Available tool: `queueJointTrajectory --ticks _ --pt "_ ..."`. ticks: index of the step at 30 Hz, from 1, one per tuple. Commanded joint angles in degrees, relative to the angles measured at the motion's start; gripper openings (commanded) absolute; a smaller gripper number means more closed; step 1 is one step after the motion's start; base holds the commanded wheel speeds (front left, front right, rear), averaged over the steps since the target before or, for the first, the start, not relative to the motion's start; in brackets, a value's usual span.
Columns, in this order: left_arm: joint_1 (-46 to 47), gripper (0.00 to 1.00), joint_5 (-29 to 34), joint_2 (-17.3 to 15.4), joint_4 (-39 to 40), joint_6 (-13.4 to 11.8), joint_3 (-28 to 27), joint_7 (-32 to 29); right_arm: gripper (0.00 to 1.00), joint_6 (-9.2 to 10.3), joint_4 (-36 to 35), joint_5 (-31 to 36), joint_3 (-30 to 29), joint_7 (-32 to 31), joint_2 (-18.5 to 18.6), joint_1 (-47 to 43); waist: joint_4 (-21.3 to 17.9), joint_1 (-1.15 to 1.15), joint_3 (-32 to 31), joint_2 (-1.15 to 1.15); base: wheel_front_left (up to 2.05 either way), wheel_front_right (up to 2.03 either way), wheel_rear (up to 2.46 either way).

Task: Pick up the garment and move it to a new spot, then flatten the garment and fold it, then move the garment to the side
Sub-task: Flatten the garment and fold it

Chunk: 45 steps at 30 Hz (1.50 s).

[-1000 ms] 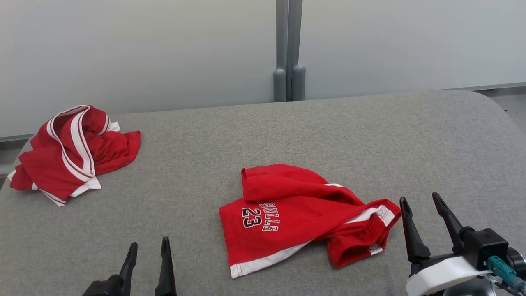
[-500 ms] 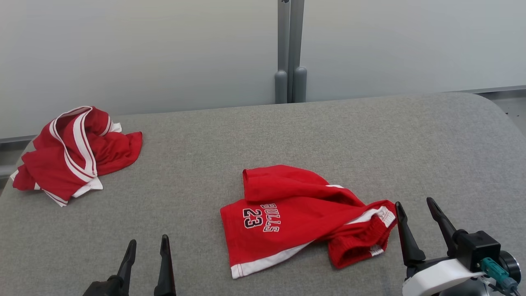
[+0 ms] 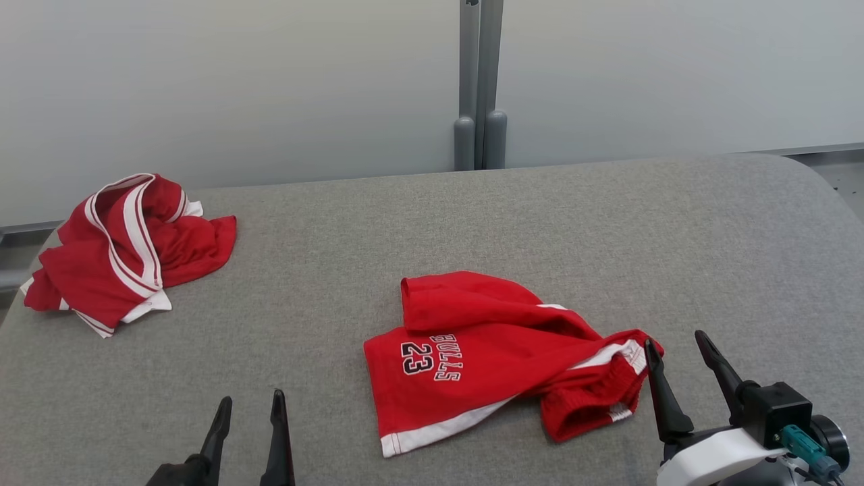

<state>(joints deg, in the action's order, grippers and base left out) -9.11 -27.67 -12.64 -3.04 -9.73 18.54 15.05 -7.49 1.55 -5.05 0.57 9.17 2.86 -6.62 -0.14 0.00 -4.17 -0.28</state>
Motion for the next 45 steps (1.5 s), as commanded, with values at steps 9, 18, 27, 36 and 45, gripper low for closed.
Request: queueJointTrajectory --ticks 9,18,27,36,45 --pt "1.8 1.00 -0.1 1.1 -4.8 3.8 5.7 -4.9 1.00 0.00 0.2 0.0 0.4 0.3 0.1 1.1 -0.6 0.00 0.6 0.28 0.00 0.00 0.00" --pt "7.0 1.00 -1.6 4.5 -16.1 8.6 11.0 -10.2 1.00 0.00 0.6 0.0 1.0 -0.1 0.1 2.1 -2.7 0.00 1.9 0.28 0.00 0.00 0.00" --pt "10.2 1.00 -3.5 7.1 -25.1 10.1 11.6 -8.9 1.00 0.00 0.6 0.3 0.9 -0.2 0.1 2.4 -4.7 0.00 2.9 0.28 0.00 0.00 0.00" --pt "12.9 1.00 -3.6 8.3 -29.6 11.2 12.6 -6.0 1.00 0.00 0.4 0.2 0.9 -0.4 0.1 2.5 -5.6 0.00 3.4 0.28 0.00 0.00 0.00" --pt "14.2 0.94 -4.2 8.8 -31.3 11.7 13.5 -4.3 1.00 0.00 0.7 0.0 0.7 -0.3 0.1 2.7 -5.6 0.00 3.5 0.28 0.00 0.00 0.00"
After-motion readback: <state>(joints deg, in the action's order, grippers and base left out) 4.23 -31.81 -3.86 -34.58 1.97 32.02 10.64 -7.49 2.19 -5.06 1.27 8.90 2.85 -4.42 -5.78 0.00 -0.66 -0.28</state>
